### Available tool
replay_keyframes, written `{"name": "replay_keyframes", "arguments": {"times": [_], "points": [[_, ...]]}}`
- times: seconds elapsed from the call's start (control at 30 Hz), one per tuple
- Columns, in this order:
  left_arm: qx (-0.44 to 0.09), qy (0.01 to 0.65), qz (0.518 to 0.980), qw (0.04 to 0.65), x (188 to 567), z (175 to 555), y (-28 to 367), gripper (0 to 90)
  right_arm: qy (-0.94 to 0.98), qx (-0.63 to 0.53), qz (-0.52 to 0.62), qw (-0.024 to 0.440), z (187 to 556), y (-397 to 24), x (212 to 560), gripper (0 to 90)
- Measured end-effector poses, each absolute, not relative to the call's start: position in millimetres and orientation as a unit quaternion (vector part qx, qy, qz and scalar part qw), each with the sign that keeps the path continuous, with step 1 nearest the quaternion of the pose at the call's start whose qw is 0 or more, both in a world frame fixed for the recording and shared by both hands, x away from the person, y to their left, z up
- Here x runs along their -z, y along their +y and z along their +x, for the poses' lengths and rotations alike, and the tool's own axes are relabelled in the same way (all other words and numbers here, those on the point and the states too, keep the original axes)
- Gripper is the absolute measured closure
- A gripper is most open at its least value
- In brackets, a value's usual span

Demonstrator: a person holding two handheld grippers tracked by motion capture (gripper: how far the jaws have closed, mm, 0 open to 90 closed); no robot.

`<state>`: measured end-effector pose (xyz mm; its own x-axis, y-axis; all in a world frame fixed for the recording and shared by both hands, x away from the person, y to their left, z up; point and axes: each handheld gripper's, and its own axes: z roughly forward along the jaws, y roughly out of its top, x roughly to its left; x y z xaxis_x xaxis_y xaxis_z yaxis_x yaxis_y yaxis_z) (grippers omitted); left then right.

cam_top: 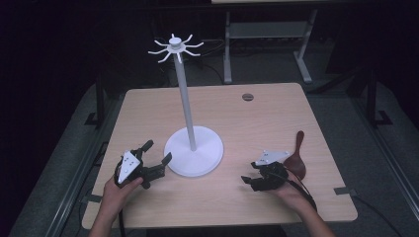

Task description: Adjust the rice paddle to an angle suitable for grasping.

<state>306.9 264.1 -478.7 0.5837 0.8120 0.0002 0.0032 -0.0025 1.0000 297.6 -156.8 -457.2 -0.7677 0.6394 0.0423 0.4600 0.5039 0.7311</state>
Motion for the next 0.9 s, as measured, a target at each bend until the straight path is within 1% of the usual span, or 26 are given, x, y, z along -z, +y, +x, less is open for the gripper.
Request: {"name": "replay_keyframes", "arguments": {"times": [0.07,0.13,0.33,0.37,0.4,0.5,0.53,0.7,0.73,0.77,0.8,0.83,0.87,0.9], "points": [[-0.322,0.323,0.631,0.628,478.6,306.9,264.1,12.8,0.857,-0.384,0.323,0.116,297.1,-157.2,456.2,35.9],[-0.322,0.323,0.631,0.628,478.6,307.0,264.1,12.8,0.853,-0.389,0.328,0.119,297.8,-159.5,454.5,38.8],[-0.321,0.323,0.630,0.628,478.6,307.0,264.0,12.8,0.841,-0.397,0.342,0.133,302.2,-169.6,450.9,43.7],[-0.321,0.323,0.630,0.629,478.6,307.0,264.0,12.9,0.838,-0.400,0.348,0.134,304.6,-174.6,450.0,45.8],[-0.322,0.322,0.631,0.628,478.6,307.1,264.2,12.9,0.838,-0.400,0.348,0.134,304.6,-174.6,450.0,45.8],[-0.321,0.322,0.631,0.628,478.6,307.1,264.1,12.8,0.825,-0.404,0.365,0.150,307.1,-183.1,446.8,53.3],[-0.321,0.322,0.631,0.628,478.6,307.1,264.1,12.9,0.825,-0.404,0.365,0.150,307.1,-183.1,446.8,53.3],[-0.322,0.321,0.631,0.628,478.7,307.1,264.2,12.8,0.809,-0.409,0.388,0.169,312.1,-199.4,439.8,67.9],[-0.322,0.321,0.631,0.628,478.7,307.1,264.2,12.9,0.809,-0.409,0.388,0.169,312.1,-199.4,439.8,67.9],[-0.320,0.323,0.630,0.630,478.7,307.0,263.9,12.9,0.801,-0.410,0.398,0.177,313.6,-205.9,438.1,73.3],[-0.320,0.323,0.630,0.630,478.7,307.0,264.0,12.9,0.801,-0.410,0.398,0.177,313.6,-205.9,438.1,73.3],[-0.321,0.323,0.630,0.629,478.7,307.0,264.1,12.8,0.797,-0.408,0.403,0.186,314.4,-211.2,436.7,79.0],[-0.321,0.322,0.630,0.630,478.7,307.0,264.0,12.8,0.797,-0.408,0.403,0.186,314.4,-211.2,436.7,79.0],[-0.321,0.323,0.630,0.629,478.7,307.0,264.1,12.8,0.793,-0.407,0.408,0.195,315.2,-216.3,435.3,83.3]]}}
